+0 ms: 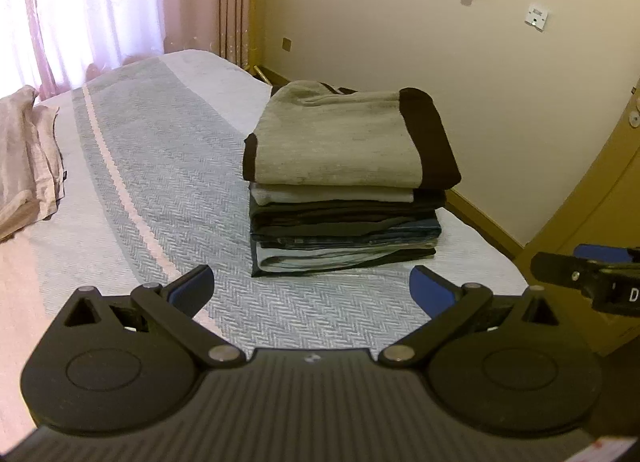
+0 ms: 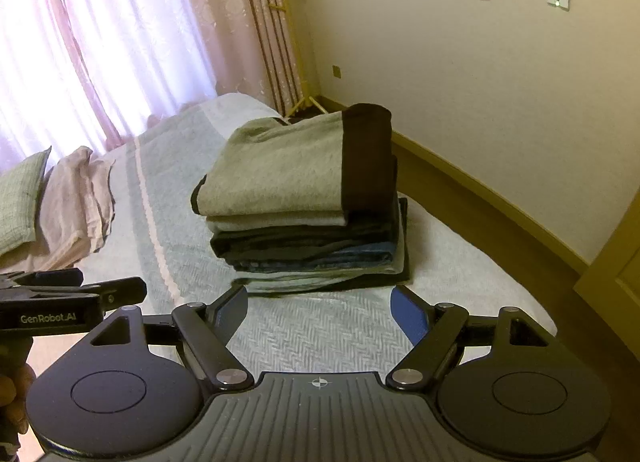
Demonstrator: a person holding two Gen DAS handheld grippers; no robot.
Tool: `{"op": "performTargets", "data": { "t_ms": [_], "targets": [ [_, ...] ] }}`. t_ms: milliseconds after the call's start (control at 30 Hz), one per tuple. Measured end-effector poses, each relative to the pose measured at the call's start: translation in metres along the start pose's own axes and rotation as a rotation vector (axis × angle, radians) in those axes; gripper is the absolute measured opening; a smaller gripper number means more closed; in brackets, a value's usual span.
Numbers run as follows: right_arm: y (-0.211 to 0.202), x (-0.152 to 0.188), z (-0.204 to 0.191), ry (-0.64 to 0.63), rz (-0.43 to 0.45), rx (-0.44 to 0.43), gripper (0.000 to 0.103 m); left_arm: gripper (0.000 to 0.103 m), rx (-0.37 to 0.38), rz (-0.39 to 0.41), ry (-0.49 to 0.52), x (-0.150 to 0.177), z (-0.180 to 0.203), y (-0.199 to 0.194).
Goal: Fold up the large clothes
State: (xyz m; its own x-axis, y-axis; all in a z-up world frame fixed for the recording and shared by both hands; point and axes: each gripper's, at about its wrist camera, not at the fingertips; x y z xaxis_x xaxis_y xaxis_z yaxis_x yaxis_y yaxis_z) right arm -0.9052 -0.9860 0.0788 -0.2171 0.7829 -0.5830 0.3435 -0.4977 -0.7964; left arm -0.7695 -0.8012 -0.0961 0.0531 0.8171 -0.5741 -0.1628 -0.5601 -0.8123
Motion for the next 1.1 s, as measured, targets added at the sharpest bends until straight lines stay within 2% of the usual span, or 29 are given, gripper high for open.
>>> {"op": "performTargets", "data": {
  "t_ms": [567,1100],
  "targets": [
    [-0.005,0.009,-0.004,-0.014,0.001,0.006,0.076,0.102,-0.051,-0.010,0.017,0.008,0.005,-0.003],
    [-0.007,0.008,-0.009,-0.027,0.010,0.007,0.076,0.102,-0.054,0.014,0.014,0.009,0.003,-0.012]
  ]
}}
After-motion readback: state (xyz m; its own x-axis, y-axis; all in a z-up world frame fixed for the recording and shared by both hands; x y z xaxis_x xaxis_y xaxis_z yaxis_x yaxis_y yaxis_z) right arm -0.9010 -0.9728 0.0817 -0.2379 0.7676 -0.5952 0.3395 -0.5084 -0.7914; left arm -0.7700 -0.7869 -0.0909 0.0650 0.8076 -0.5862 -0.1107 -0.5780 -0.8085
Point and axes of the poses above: each gripper's, at about its wrist camera, not at the fingertips, and y roughly the way its jaws point, z to its right, x to its underside, and after that the axes turned 7 degrees about -z, right-handed
